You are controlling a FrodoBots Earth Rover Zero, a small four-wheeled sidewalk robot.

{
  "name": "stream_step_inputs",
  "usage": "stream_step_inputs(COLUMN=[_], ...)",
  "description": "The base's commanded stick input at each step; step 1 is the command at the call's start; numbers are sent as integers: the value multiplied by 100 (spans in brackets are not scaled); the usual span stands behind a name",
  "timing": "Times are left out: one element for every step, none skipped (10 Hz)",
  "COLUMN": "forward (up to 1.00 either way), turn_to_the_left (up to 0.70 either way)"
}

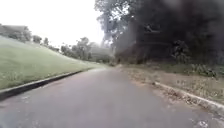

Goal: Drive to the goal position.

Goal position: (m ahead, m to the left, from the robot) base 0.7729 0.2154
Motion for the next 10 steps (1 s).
stream_step_inputs(forward=[70,70,70,70,70,70,70,70,70,70], turn_to_the_left=[0,0,0,0,0,0,0,0,0,0])
